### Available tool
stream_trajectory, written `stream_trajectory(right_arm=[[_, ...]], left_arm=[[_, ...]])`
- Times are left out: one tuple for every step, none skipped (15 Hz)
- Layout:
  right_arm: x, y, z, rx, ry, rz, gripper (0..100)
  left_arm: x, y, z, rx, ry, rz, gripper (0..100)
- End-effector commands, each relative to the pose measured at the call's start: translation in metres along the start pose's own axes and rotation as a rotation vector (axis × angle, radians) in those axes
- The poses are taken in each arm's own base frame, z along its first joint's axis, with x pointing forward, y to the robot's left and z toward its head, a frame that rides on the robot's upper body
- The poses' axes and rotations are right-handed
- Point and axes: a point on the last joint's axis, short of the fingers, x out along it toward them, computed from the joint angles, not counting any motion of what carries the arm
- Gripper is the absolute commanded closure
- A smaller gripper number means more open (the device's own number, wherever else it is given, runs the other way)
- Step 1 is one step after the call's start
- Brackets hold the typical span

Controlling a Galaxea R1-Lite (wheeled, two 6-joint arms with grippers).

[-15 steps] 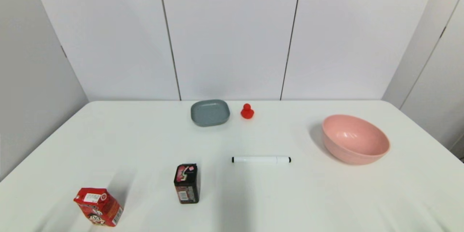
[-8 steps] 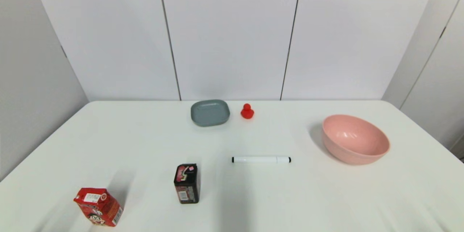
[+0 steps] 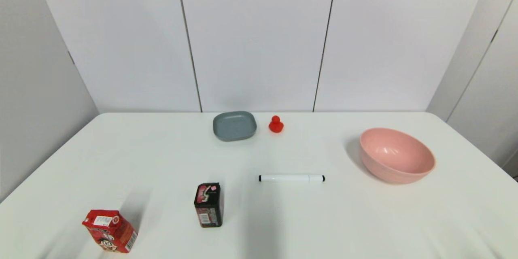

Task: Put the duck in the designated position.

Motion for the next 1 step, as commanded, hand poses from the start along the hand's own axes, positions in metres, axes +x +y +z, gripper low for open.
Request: stream_trajectory(right_arm=[[0.0007, 0.0001, -0.0025, -0.001, 0.01, 0.001, 0]], left_arm=[[0.0002, 0.0, 0.0001, 0.0, 0.002, 0.0, 0]])
